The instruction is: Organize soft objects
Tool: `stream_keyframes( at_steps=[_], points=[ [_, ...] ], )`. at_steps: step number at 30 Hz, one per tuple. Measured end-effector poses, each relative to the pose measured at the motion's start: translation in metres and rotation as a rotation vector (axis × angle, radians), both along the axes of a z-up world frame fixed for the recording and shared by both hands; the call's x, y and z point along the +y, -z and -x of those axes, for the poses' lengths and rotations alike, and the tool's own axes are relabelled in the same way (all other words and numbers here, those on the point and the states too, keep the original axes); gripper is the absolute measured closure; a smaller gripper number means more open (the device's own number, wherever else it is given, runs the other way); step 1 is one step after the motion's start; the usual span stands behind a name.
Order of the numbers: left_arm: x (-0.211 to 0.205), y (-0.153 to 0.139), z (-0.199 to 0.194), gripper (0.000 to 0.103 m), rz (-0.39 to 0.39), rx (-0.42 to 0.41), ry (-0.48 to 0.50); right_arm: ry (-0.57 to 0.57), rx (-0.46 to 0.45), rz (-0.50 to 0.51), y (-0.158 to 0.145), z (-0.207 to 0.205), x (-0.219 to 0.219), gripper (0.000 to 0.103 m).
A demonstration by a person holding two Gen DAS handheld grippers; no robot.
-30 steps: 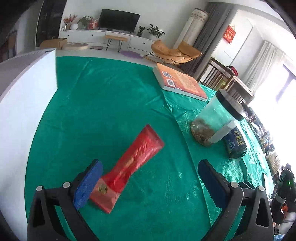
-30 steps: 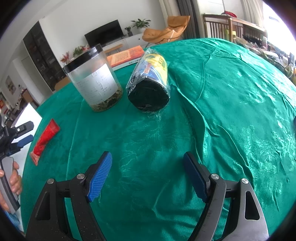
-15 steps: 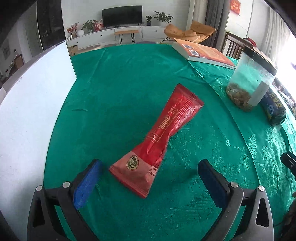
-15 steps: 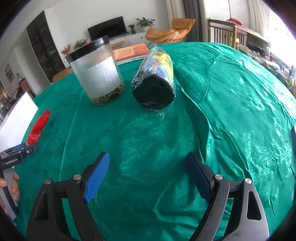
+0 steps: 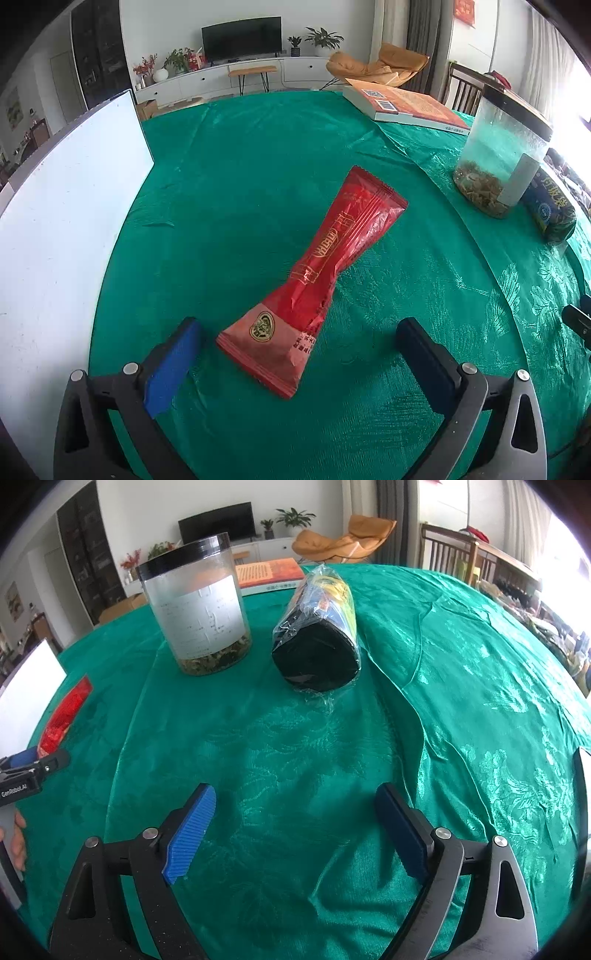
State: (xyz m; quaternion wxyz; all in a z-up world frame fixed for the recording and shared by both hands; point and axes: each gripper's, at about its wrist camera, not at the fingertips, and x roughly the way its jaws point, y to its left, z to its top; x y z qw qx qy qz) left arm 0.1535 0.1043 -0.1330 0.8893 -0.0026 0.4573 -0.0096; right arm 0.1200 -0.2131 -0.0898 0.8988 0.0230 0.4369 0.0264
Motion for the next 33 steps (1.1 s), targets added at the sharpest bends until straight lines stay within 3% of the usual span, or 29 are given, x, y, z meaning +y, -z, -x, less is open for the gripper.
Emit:
stream_keyframes(
  at_steps=[9,30,33],
  points=[
    [-0.0003,0.0003,-0.0004,0.0,0.0,0.0,0.0,-0.012,0.013,0.045,0.0024,-0.0008,0.0068,0.011],
    [-0.0012,0.0004,-0.0002,0.0,-0.004,0.002,-0.001,-0.012,0.014,0.047,0.0026,0.0001,0.0082,0.01],
    [-0.0019,-0.0015,-0.0067,0.0,-0.006,0.069,-0.025,-0.012,0.013,0.047,0.0026,0.0004,0.0081,0.01]
  ],
)
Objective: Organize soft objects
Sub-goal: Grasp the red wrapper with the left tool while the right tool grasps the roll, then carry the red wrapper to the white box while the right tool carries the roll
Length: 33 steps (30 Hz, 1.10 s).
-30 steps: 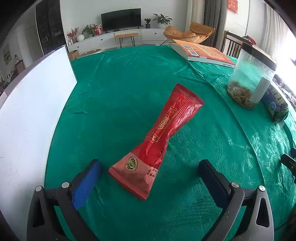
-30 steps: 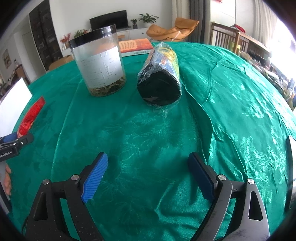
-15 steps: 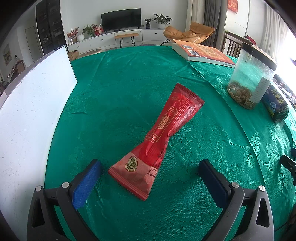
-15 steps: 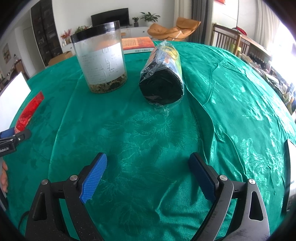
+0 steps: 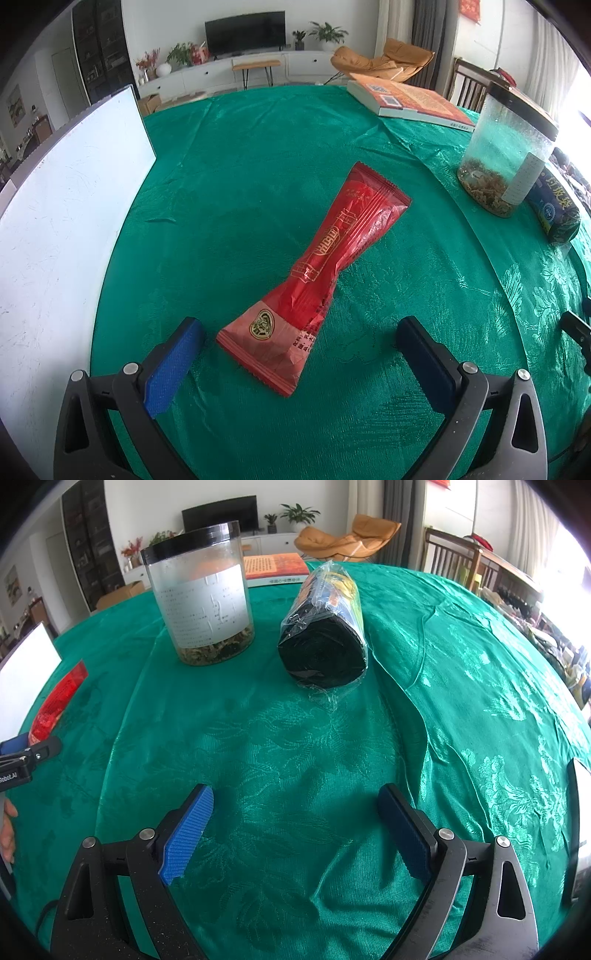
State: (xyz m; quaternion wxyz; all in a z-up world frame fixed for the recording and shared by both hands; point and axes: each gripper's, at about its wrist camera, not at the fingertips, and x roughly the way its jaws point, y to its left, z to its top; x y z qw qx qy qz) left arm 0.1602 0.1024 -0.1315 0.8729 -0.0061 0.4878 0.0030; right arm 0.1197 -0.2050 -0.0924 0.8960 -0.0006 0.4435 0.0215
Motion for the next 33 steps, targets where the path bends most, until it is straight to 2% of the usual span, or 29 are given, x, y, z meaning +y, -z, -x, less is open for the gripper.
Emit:
stream_keyframes(
  at_steps=[2,3,4,5,6,7,8,9,14,16,18,19,20,21,22,25,29,33],
  points=[
    [-0.003,-0.002,-0.011,0.0,0.004,0.104,0.002,-0.004,0.0,-0.005,-0.001,0.0,0.0,0.01],
    [-0.004,-0.003,-0.014,0.001,0.007,0.125,0.012,-0.008,0.001,-0.019,-0.002,0.001,-0.002,0.011],
    [-0.006,-0.005,-0.014,0.008,0.004,0.116,0.021,0.0,-0.002,-0.053,-0.004,0.002,-0.008,0.012],
    [-0.007,-0.006,-0.012,0.01,-0.003,0.098,0.029,0.025,-0.013,-0.117,-0.008,0.004,-0.019,0.012],
    [-0.008,-0.007,-0.01,0.017,-0.011,0.08,0.036,0.058,-0.033,-0.187,-0.013,0.006,-0.032,0.012],
    [-0.009,-0.009,-0.007,0.035,-0.005,0.06,0.048,0.097,-0.055,-0.243,-0.018,0.007,-0.045,0.012],
    [-0.01,-0.012,-0.005,0.046,0.001,0.043,0.056,0.146,-0.071,-0.286,-0.024,0.006,-0.06,0.012],
    [-0.011,-0.014,-0.005,0.064,0.001,0.034,0.062,0.171,-0.07,-0.306,-0.03,-0.001,-0.071,0.012],
    [-0.009,-0.014,-0.005,0.066,0.054,0.018,0.065,0.203,-0.015,-0.36,-0.065,-0.071,-0.102,0.012],
    [-0.007,-0.015,-0.003,0.066,0.096,0.01,0.052,0.177,0.059,-0.398,-0.064,-0.109,-0.098,0.012],
    [-0.004,-0.018,0.0,0.067,0.141,-0.002,0.043,0.126,0.18,-0.439,-0.045,-0.14,-0.089,0.013],
    [-0.004,-0.021,0.002,0.067,0.152,-0.013,0.045,0.109,0.239,-0.446,-0.034,-0.15,-0.085,0.02],
    [-0.003,-0.025,0.004,0.067,0.159,-0.028,0.047,0.099,0.276,-0.432,-0.024,-0.155,-0.081,0.042],
    [-0.002,-0.03,0.006,0.068,0.169,-0.044,0.049,0.089,0.29,-0.415,-0.02,-0.156,-0.079,0.05],
    [-0.001,-0.036,0.008,0.075,0.182,-0.063,0.052,0.087,0.272,-0.409,-0.023,-0.153,-0.078,0.052],
    [0.004,-0.046,0.01,0.075,0.235,-0.08,0.039,0.095,0.195,-0.4,-0.043,-0.142,-0.081,0.052],
    [0.007,-0.054,0.011,0.075,0.269,-0.098,0.023,0.082,0.043,-0.315,-0.095,-0.126,-0.077,0.052],
    [0.014,-0.059,0.017,0.076,0.299,-0.113,0.003,0.003,-0.016,-0.255,-0.138,-0.116,-0.055,0.052]
  ],
)
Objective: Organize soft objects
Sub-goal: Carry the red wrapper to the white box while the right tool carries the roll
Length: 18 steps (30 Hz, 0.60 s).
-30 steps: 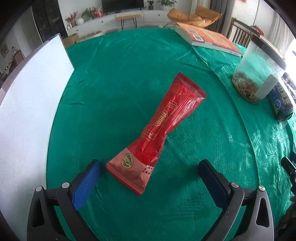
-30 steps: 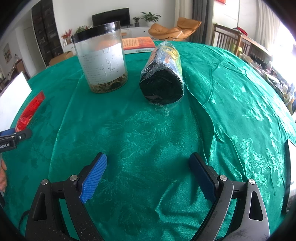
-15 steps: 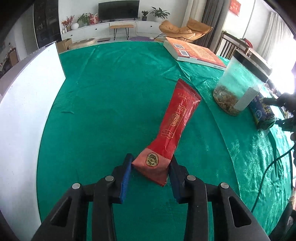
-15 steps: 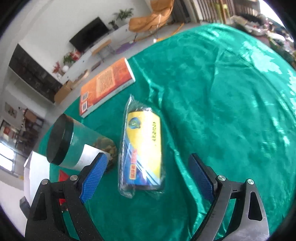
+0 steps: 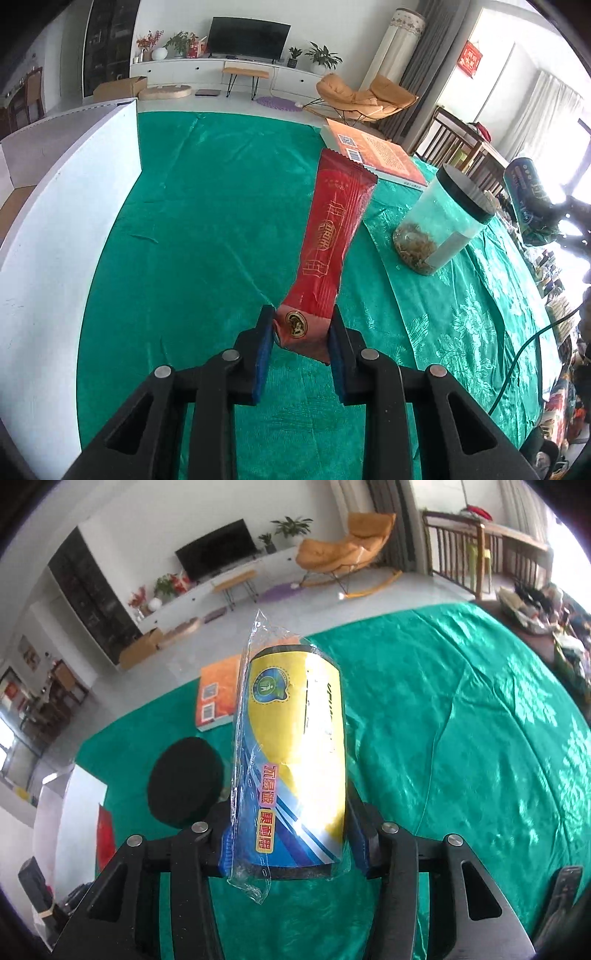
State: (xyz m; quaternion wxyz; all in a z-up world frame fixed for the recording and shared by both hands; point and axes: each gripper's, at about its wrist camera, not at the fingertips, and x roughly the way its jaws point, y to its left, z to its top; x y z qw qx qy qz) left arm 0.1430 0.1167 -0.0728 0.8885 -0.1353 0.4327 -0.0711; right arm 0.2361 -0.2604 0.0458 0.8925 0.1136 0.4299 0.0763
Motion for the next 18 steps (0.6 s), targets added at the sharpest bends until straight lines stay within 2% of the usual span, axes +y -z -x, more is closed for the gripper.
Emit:
stream_keyframes(
  at_steps=[4,9,12,15,18],
  points=[
    [0.015,-0.026,0.02,0.076,0.054,-0.054,-0.018,-0.068,-0.042,-0.001,-0.022,0.019,0.032,0.052],
    [0.06,-0.074,0.06,0.076,0.099,-0.124,-0.064,-0.239,-0.058,-0.015,-0.04,0.037,0.107,0.052],
    [0.1,-0.096,0.09,0.076,0.052,-0.144,-0.123,-0.371,-0.057,-0.082,-0.052,0.06,0.169,0.052],
    [0.151,-0.108,0.125,0.076,-0.011,-0.124,-0.219,-0.539,-0.034,-0.176,-0.058,0.086,0.241,0.052],
    [0.195,-0.107,0.155,0.075,-0.127,-0.074,-0.327,-0.674,0.008,-0.231,-0.051,0.113,0.306,0.052]
  ],
)
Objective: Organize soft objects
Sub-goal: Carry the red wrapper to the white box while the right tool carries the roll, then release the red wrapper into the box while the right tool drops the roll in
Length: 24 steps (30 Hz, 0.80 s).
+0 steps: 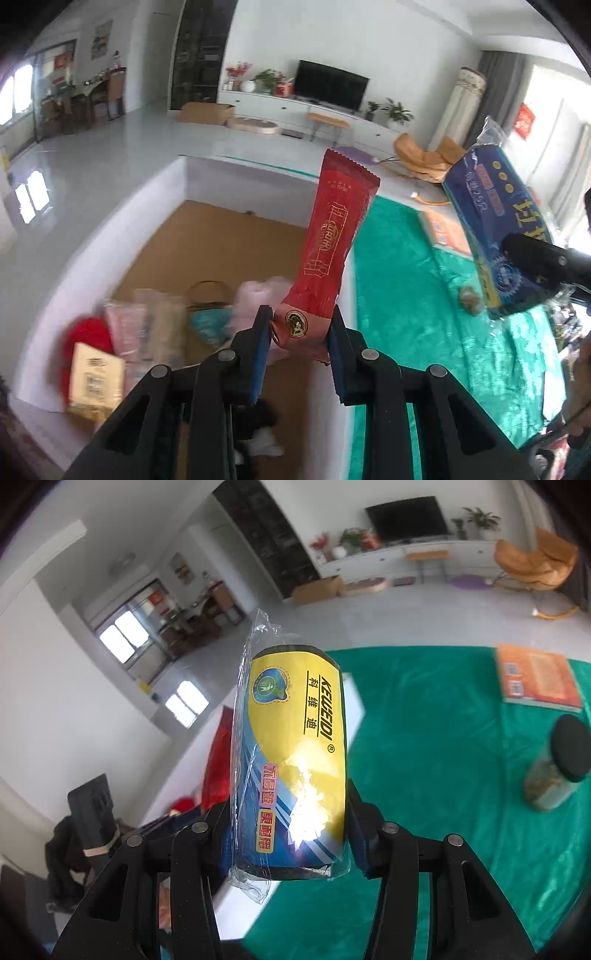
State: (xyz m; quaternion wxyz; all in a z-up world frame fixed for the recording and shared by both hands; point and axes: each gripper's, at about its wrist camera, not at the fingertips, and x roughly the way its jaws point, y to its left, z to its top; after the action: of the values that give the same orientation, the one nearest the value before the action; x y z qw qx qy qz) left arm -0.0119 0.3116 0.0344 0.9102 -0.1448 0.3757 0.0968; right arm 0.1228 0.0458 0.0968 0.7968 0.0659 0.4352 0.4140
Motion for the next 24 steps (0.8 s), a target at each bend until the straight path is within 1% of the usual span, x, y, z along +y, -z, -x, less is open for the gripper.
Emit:
stream_keyframes(
  at_steps=[2,3,4,5,6,7,9,11,14,15,16,17,18,20,22,24],
  points=[
    [0.024,0.008,0.014,0.07,-0.082,0.058,-0.077,-0.076,0.03,-0.014,0.01,0.019,0.038,0.051],
    [0.033,0.013,0.02,0.061,-0.098,0.08,-0.107,-0.108,0.052,-0.019,0.018,0.028,0.056,0.051],
    [0.041,0.017,0.026,0.046,-0.105,0.092,-0.136,-0.13,0.07,-0.016,0.026,0.035,0.068,0.046],
    [0.047,0.02,0.032,0.035,-0.109,0.094,-0.163,-0.154,0.083,-0.011,0.036,0.042,0.081,0.042],
    [0.051,0.022,0.041,0.014,-0.115,0.087,-0.186,-0.181,0.101,-0.011,0.045,0.049,0.092,0.026],
    [0.052,0.021,0.048,0.005,-0.131,0.065,-0.214,-0.203,0.119,-0.008,0.053,0.053,0.098,0.022],
    [0.048,0.018,0.059,0.004,-0.17,0.019,-0.244,-0.22,0.125,-0.002,0.064,0.059,0.097,0.022],
    [0.042,0.015,0.061,0.004,-0.206,0.008,-0.252,-0.206,0.096,0.007,0.064,0.06,0.088,0.022],
    [0.029,0.01,0.063,0.003,-0.278,0.045,-0.282,-0.167,0.019,0.05,0.055,0.054,0.076,0.022],
    [0.028,0.008,0.062,0.003,-0.283,0.061,-0.285,-0.155,-0.015,0.07,0.051,0.054,0.071,0.022],
    [0.025,0.008,0.064,0.003,-0.269,0.076,-0.289,-0.147,-0.046,0.091,0.044,0.058,0.072,0.022],
    [0.022,0.008,0.066,0.003,-0.238,0.09,-0.3,-0.144,-0.074,0.111,0.038,0.06,0.076,0.022],
    [0.017,0.007,0.068,0.003,-0.209,0.091,-0.311,-0.145,-0.101,0.134,0.037,0.062,0.076,0.022],
    [0.014,0.008,0.073,0.003,-0.179,0.094,-0.342,-0.153,-0.141,0.177,0.037,0.068,0.078,0.022],
    [0.009,0.008,0.077,0.003,-0.188,0.105,-0.379,-0.158,-0.166,0.216,0.039,0.075,0.081,0.022],
    [0.006,0.007,0.081,0.003,-0.214,0.101,-0.394,-0.163,-0.174,0.248,0.043,0.081,0.083,0.022]
  ],
)
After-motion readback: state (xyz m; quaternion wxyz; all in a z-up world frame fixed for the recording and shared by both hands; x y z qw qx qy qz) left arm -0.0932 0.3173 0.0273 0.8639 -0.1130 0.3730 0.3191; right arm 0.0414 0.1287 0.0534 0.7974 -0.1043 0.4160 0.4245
